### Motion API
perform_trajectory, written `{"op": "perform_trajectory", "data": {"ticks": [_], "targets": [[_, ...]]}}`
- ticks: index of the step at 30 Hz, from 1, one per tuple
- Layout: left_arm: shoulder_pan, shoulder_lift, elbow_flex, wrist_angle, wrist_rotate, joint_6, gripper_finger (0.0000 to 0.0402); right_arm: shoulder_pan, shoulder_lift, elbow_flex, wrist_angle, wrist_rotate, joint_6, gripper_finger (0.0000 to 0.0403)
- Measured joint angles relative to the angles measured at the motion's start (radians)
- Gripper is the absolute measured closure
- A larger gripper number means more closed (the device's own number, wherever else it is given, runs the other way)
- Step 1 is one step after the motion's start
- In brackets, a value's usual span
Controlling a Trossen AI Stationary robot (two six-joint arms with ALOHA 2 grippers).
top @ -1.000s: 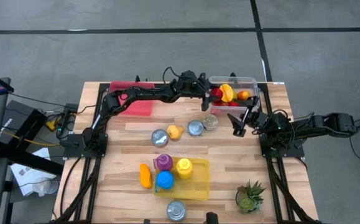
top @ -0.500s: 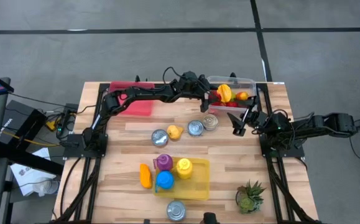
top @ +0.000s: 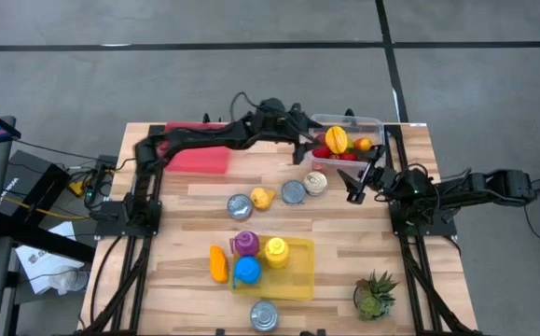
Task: Pick & Place Food Item
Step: Put the pear into the red bin
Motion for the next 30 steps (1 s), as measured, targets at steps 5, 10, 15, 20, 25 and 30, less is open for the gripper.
{"op": "perform_trajectory", "data": {"ticks": [5,10,15,20,25,30], "targets": [[-0.002,-0.236,-0.238,0.111,0.018,0.029,0.0139,-0.009,0.0,0.0,-0.05,0.0,0.021,0.0091],[0.006,-0.5,-0.586,0.371,0.012,-0.006,0.016,-0.019,0.001,0.009,-0.139,-0.002,0.041,0.0091],[0.006,-0.724,-0.891,0.492,-0.055,-0.056,0.0175,-0.015,0.002,0.08,-0.29,-0.022,0.058,0.0091],[0.006,-0.921,-1.121,0.492,-0.172,-0.082,0.0183,-0.016,0.002,0.189,-0.493,-0.027,0.087,0.0091],[0.006,-1.066,-1.294,0.495,-0.211,-0.158,0.0183,-0.016,0.002,0.302,-0.767,-0.027,0.143,0.0091],[0.005,-1.138,-1.364,0.377,-0.212,-0.256,0.0186,0.0,0.002,0.376,-0.936,-0.025,0.204,0.0091]]}}
